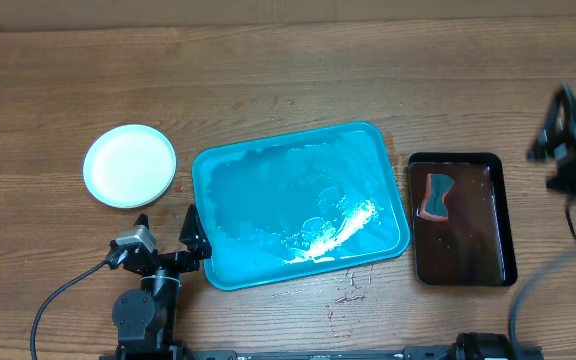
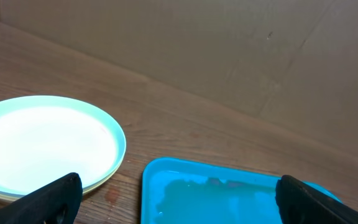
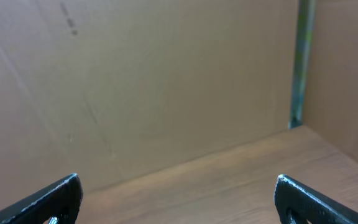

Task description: Clean dirty plates on tray and stack at the side

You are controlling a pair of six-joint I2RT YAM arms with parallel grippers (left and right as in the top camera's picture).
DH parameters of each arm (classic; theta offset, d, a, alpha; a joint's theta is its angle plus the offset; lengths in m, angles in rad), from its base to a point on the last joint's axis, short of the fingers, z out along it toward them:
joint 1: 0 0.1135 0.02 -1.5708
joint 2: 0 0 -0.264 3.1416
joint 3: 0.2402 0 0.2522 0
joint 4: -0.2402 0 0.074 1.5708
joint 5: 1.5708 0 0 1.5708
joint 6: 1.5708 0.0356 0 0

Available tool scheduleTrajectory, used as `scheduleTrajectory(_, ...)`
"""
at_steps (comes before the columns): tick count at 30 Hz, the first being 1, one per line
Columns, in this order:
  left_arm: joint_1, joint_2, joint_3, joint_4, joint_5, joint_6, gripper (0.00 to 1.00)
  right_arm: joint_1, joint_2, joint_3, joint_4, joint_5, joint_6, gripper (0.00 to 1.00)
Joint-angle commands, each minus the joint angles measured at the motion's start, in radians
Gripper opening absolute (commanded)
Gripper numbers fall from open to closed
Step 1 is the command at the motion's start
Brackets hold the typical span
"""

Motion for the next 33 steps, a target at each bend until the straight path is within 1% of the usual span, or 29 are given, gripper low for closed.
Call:
scheduleTrajectory(1,0.005,-0.011,-0.003,-0.002,-0.002,0.008,0.99,0.007,-0.126,0.003,-0.072,0.014,-0.048,1.00)
scheduleTrajectory(5,0.005,-0.011,-0.003,-0.002,-0.002,0.008,1.00,0.008,-0.239,0.003,-0.150,0.007,-0.047,1.00)
scheduleTrajectory(9,0.005,-0.011,-0.003,-0.002,-0.002,0.008,1.00,0.008,-0.340,0.000,-0.195,-0.029,-0.047,1.00)
scheduleTrajectory(17,0.005,-0.011,-0.003,-0.002,-0.002,0.009,1.00,0.008,-0.561,-0.084,-0.180,-0.105,-0.047,1.00)
scheduleTrajectory(20,0.005,-0.011,-0.003,-0.002,-0.002,0.008,0.99,0.008,-0.635,-0.150,-0.151,-0.111,-0.047,1.00)
scheduleTrajectory(26,0.005,-0.011,-0.003,-0.002,-0.002,0.008,1.00,0.008,-0.779,-0.364,-0.088,-0.121,-0.047,1.00)
scheduleTrajectory(29,0.005,-0.011,-0.003,-0.002,-0.002,0.009,1.00,0.018,-0.779,-0.435,-0.049,-0.151,-0.047,1.00)
scheduleTrajectory(33,0.005,-0.011,-0.003,-0.002,-0.002,0.009,0.99,0.049,-0.779,-0.543,0.063,-0.193,-0.047,1.00)
